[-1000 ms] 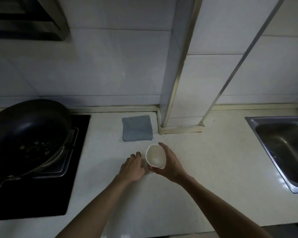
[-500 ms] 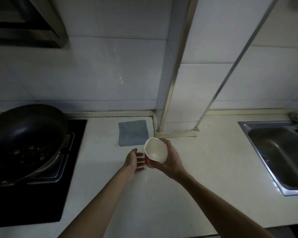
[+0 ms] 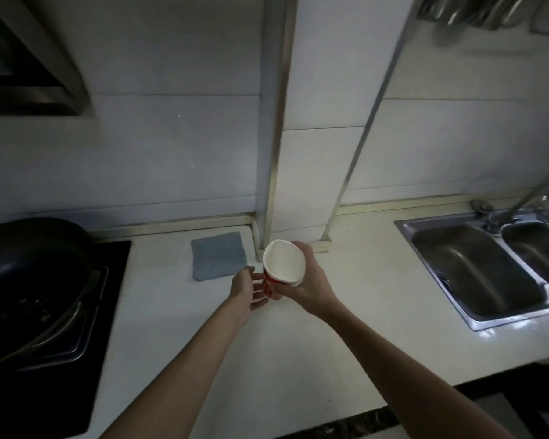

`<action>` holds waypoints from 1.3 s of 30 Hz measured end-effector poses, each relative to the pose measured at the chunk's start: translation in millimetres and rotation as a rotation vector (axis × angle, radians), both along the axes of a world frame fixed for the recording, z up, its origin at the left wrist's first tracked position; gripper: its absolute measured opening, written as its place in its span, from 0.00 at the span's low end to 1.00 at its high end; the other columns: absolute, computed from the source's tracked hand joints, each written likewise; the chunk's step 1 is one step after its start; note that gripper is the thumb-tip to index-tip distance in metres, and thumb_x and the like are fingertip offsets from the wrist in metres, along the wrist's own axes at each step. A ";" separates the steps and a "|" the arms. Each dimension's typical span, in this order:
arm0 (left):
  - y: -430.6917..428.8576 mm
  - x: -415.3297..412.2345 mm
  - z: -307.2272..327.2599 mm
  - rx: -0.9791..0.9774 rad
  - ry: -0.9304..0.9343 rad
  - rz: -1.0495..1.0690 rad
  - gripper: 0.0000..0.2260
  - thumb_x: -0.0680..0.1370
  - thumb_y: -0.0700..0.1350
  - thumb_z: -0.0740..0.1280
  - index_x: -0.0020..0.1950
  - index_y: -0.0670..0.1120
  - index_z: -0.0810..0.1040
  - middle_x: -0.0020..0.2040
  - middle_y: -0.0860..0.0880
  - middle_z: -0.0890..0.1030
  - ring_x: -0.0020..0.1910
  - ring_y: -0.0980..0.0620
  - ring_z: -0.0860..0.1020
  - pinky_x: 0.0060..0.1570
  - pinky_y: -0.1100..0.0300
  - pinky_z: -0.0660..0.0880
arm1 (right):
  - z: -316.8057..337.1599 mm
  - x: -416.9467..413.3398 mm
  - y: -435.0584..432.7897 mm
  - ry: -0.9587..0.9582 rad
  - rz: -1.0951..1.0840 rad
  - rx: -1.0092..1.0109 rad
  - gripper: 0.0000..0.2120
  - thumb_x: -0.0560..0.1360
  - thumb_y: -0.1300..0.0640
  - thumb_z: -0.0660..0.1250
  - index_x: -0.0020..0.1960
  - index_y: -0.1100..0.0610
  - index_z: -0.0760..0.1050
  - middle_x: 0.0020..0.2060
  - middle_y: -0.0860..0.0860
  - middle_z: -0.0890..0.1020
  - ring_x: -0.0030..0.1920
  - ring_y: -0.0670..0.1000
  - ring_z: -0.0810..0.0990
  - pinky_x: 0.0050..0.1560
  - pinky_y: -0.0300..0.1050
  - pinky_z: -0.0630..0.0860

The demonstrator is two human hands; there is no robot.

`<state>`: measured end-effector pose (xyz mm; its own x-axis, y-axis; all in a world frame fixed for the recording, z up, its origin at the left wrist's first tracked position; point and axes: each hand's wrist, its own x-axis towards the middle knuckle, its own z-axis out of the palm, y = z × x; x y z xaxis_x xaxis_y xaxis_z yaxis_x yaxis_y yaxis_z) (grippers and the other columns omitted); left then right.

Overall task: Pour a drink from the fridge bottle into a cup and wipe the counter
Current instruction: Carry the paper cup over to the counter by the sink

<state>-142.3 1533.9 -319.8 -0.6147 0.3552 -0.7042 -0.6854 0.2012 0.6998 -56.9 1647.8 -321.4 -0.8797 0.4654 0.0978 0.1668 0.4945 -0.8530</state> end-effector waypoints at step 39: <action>361.0 370.4 136.0 0.236 0.033 -0.607 0.15 0.79 0.46 0.55 0.52 0.37 0.76 0.49 0.36 0.80 0.48 0.38 0.78 0.45 0.46 0.77 | 111.7 428.3 309.8 0.256 -0.624 -0.017 0.39 0.65 0.54 0.80 0.69 0.48 0.62 0.61 0.42 0.75 0.61 0.38 0.73 0.57 0.33 0.75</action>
